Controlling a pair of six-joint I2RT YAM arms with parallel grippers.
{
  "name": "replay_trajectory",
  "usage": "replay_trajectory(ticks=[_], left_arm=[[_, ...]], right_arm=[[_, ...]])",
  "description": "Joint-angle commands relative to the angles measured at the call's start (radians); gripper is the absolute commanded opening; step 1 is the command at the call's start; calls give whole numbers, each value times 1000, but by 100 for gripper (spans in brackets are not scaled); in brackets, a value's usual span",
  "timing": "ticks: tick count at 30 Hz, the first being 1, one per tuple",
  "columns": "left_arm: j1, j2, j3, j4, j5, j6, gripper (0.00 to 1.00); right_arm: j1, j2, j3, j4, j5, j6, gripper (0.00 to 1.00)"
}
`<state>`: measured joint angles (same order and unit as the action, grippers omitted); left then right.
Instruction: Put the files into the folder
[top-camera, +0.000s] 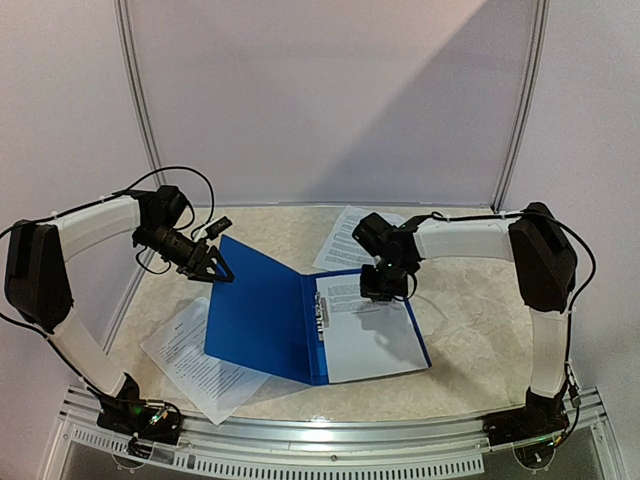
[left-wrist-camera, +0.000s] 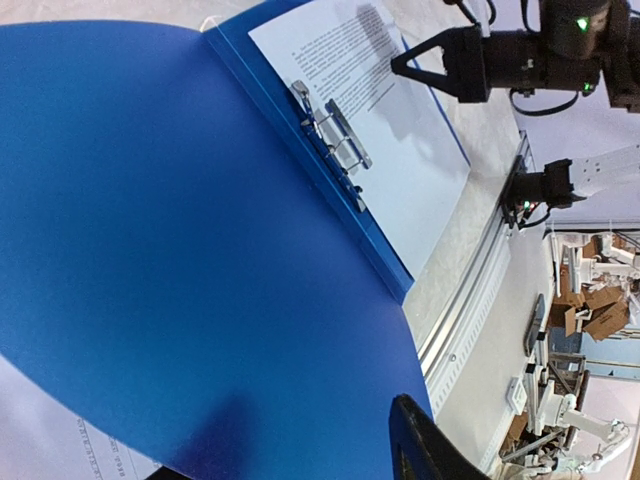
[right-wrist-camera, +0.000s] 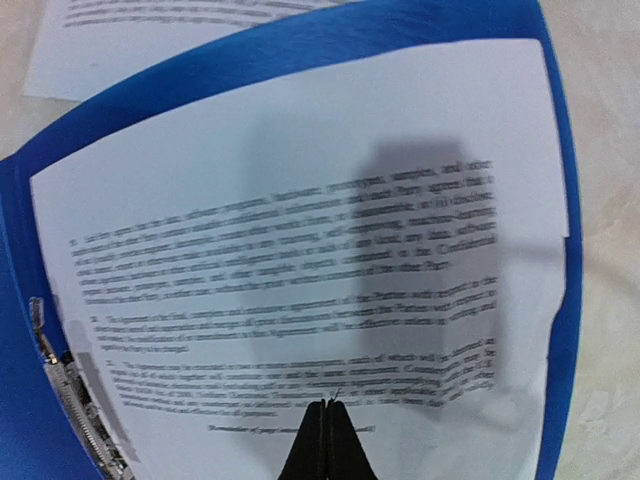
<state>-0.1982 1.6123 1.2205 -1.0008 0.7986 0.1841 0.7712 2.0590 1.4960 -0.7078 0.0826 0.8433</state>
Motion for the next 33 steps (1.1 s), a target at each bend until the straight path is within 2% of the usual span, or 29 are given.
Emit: replay_trajectory(ticks=[1,12,21,33], left_arm=[[-13,-1,13,0,-2,15,50],[-13,5,13,1,1,15,50],[-13,9,13,0,4,16,50],[-15,9,13,-1,3,17,50]], right_arm=[[66,-20,9,61,12,-23,0],[85,45,-31,171,-71,2,0],[84,120,-11,182,-72,16,0],[84,129,32,163,-46,21,0]])
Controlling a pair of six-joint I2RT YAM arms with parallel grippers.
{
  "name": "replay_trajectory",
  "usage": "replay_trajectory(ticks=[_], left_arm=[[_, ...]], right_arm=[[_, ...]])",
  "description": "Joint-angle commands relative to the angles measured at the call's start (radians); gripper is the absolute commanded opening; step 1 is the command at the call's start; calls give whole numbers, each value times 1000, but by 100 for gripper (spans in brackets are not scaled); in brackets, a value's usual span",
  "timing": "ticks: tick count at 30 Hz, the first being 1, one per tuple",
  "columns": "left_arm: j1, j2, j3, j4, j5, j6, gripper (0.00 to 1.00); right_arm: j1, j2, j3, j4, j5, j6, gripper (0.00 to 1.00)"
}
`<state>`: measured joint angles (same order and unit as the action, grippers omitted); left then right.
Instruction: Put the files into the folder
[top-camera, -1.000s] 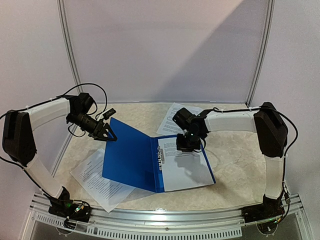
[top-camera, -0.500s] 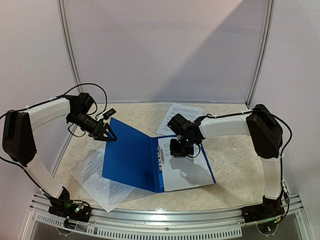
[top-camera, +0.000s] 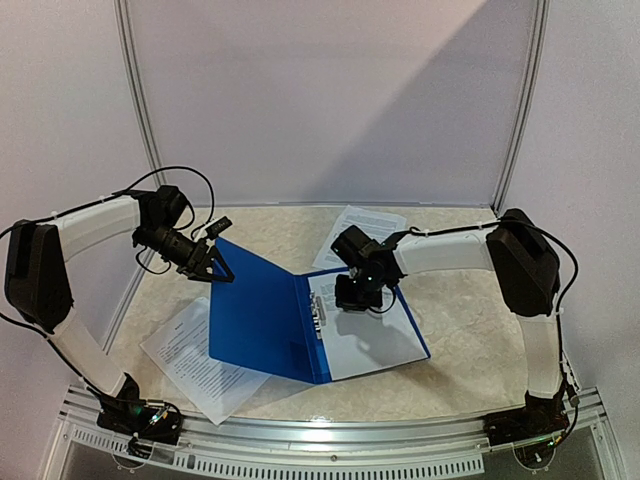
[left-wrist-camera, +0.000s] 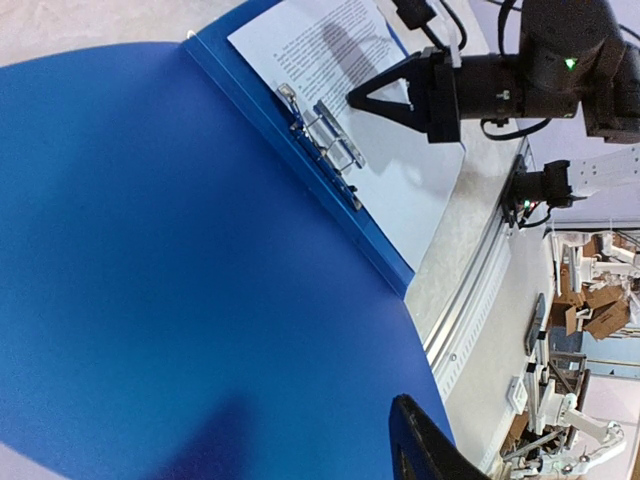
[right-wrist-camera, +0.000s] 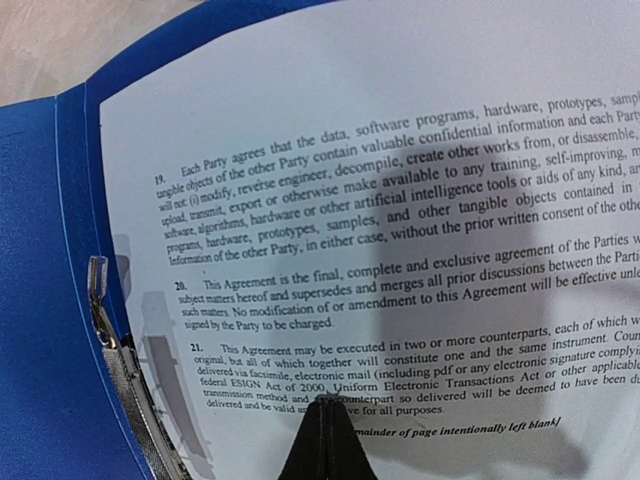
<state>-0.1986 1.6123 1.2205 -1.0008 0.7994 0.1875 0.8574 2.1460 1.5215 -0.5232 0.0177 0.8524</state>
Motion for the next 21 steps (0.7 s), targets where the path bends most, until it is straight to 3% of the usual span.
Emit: replay_trajectory(ticks=[1,7,15,19,21], left_arm=[[-15,9,13,-1,3,15,50],[-13,6,19,-12,0,22,52],[10,-50,91,-111,-55,104,76],[44,-98,176,-225,-137,188,99],[72,-122,221,-289,-192,236,99]], right_arm=[[-2,42,6,-23,19,16,0],[-3,-6,22,-43,44,-3,0],[-3,-114,137,-108,105,-139,13],[-4,-171,146,-104,111,-184,20],[-4,-197,142,-109,122,-200,24]])
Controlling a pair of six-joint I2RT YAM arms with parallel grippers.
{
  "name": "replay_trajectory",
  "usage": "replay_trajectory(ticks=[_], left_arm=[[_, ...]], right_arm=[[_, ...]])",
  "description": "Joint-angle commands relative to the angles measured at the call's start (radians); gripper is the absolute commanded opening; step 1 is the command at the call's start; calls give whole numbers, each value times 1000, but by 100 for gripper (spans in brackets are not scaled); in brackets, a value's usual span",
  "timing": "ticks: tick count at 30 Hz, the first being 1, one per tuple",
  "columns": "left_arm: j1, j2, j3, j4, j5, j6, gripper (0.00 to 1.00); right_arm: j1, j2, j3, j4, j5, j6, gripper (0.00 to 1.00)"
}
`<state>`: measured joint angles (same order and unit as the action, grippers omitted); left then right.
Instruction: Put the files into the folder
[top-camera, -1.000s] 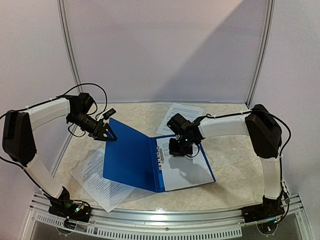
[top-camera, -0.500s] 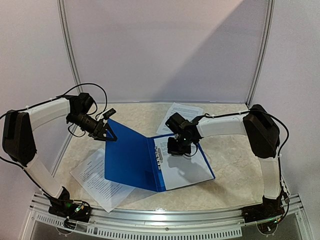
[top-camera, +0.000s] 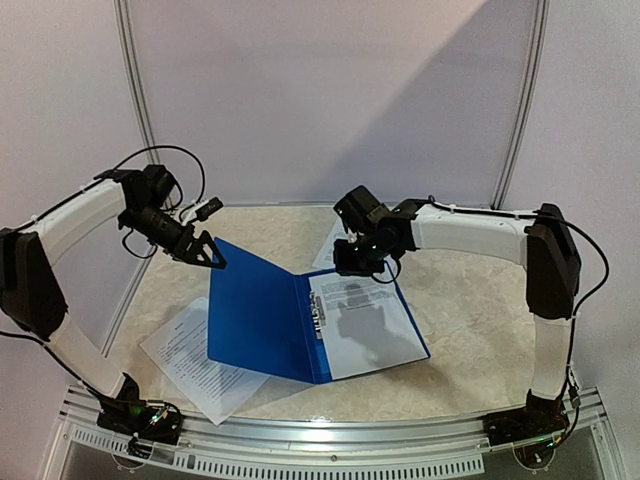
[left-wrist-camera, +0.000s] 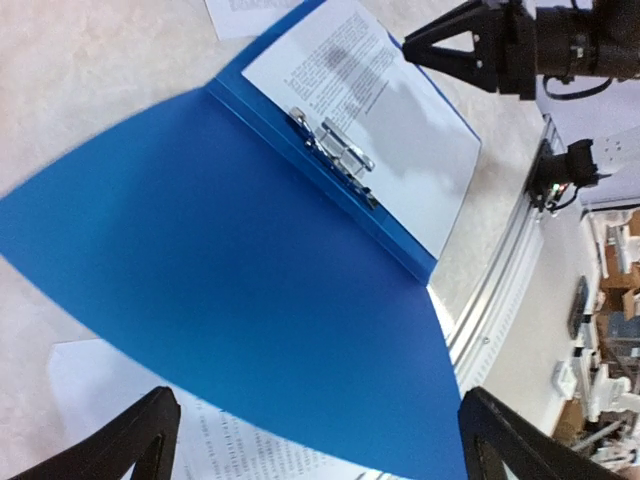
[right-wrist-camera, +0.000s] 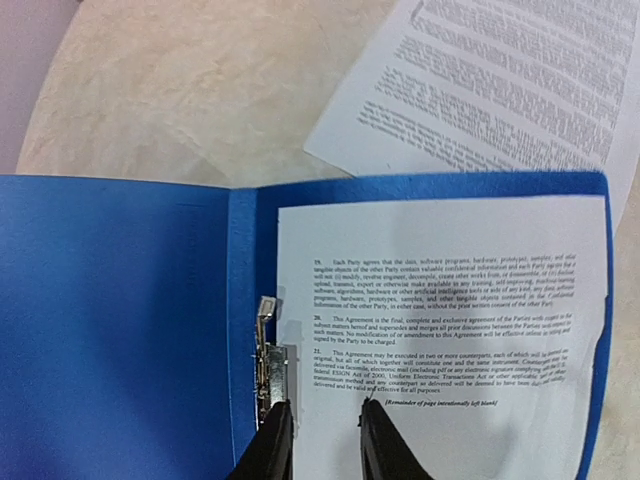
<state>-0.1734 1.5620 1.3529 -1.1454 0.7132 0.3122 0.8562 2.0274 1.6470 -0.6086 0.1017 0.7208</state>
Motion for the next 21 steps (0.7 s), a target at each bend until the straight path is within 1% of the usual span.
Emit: replay_trajectory(ticks=[1,4,6,8,10,12,15,18,20,21], left_arm=[[69,-85,108,-166,-139,134,99],[151,-128,133,-181,-210,191,99],[191,-150,125,-167,-257,257,99],[223,-145,87,-115,-328,316,100],[238,-118,15,-29,-407,376,99],[242,-67,-63,58,-456,455,95],[242,3,-180,165,-433,609,89],[241,50,-267,292,-360,772,91],[240,93,-266,336,-302,828,92],[237,127,-243,339,-291,828,93]], right_arm=[[-2,-90,12,-23,44,-79,27],[-1,-140,-30,-1,58,-101,34],[-3,-178,-68,25,69,-112,37],[-2,-216,-101,43,75,-126,38],[-2,-246,-130,55,77,-134,40],[-2,-279,-164,73,77,-143,42],[-3,-318,-214,100,80,-149,44],[-2,-350,-250,110,88,-147,45],[-2,-360,-261,108,90,-147,45],[-3,-363,-263,104,91,-147,45]])
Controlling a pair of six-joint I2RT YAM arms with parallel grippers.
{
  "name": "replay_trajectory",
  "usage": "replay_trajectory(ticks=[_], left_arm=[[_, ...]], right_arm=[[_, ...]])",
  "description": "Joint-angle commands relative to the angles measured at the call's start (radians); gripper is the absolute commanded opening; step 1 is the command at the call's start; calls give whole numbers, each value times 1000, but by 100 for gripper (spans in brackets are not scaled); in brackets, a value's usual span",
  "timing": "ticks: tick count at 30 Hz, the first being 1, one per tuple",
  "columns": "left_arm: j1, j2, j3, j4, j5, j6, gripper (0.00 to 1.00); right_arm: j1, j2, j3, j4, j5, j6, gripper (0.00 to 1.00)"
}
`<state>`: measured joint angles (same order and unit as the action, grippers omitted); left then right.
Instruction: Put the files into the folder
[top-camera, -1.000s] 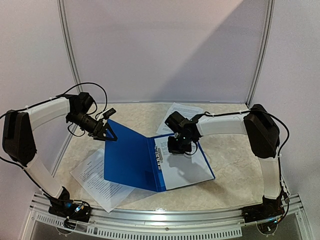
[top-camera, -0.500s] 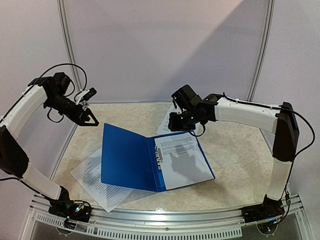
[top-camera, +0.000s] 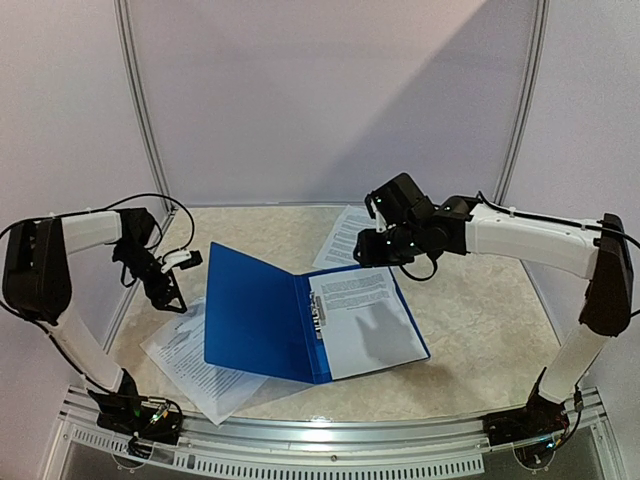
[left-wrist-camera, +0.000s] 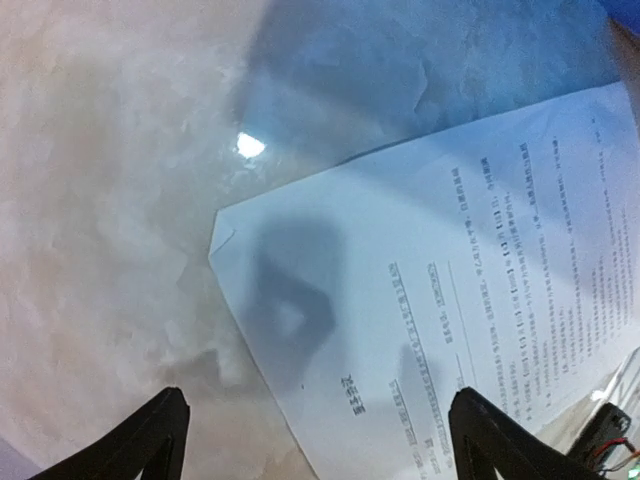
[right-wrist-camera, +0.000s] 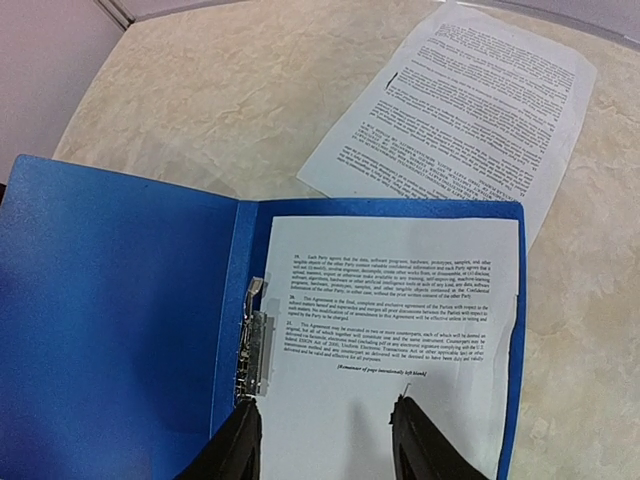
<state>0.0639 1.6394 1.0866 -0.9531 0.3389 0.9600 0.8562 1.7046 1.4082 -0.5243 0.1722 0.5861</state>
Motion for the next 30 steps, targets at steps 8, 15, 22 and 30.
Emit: replay_trajectory(ticks=[8,15,22,30], left_arm=[[-93,233,84,158,-63,129,86],[-123,256,51,220,-95,114,85],[-165,248,23,212,-190,125,76],[-199,199,-45,176,-178,123,51]], right_arm=[[-3,-63,-60,35,32,0,46],[-3,-43,-38,18,23,-4,46],[-3,-60,-45,6,54,-6,46],[-3,-65,-37,-7,82,-21,46]])
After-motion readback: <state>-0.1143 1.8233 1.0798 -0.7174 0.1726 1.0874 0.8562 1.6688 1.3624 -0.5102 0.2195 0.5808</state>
